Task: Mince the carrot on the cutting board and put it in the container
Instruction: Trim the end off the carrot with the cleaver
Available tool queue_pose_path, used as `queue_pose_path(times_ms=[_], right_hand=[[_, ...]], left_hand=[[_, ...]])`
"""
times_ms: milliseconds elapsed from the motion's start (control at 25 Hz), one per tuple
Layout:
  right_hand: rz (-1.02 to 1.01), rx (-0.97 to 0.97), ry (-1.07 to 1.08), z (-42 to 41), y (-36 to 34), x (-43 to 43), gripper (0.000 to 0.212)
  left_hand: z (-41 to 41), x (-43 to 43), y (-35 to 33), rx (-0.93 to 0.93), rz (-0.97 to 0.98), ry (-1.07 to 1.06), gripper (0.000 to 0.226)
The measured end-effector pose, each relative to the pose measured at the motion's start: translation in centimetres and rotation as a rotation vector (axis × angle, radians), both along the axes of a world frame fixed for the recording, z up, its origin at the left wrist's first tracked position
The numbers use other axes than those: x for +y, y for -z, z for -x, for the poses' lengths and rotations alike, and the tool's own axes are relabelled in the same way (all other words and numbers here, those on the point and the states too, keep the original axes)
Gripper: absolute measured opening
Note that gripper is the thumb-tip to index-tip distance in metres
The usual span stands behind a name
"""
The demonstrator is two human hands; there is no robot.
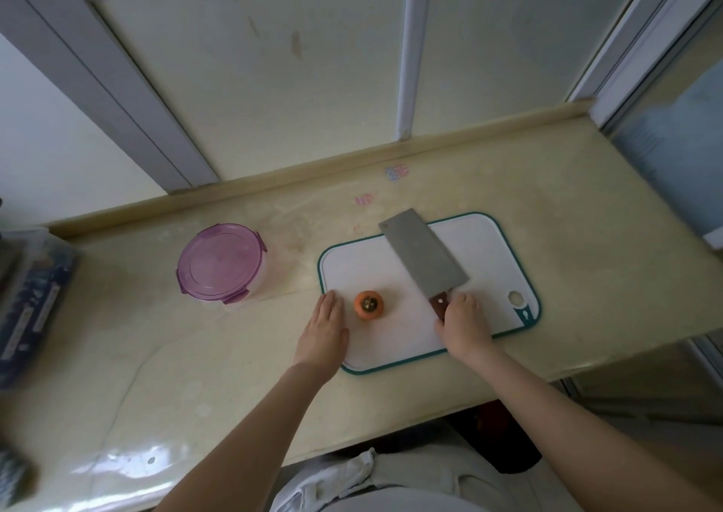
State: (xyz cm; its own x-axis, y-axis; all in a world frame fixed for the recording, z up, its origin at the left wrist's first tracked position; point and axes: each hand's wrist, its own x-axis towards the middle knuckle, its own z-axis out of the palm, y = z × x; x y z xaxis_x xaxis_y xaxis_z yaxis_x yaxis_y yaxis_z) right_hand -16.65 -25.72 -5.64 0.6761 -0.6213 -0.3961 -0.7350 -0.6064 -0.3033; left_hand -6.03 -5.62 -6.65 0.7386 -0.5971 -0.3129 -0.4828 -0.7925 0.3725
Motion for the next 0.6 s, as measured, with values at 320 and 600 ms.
queue_pose_path(times_ms=[320, 600], right_hand=[[-0.152, -0.097, 0.175, -0.9, -4.2, 0.4, 0.033], [-0.382, -0.295, 0.226, 0.4, -5.7, 1.8, 0.048]], left_hand=[[-0.2, -0.5, 0.1, 0.004, 0.018, -0.059, 0.055], [-0.9, -1.8, -0.6, -0.010, 0.019, -0.121, 0.057]])
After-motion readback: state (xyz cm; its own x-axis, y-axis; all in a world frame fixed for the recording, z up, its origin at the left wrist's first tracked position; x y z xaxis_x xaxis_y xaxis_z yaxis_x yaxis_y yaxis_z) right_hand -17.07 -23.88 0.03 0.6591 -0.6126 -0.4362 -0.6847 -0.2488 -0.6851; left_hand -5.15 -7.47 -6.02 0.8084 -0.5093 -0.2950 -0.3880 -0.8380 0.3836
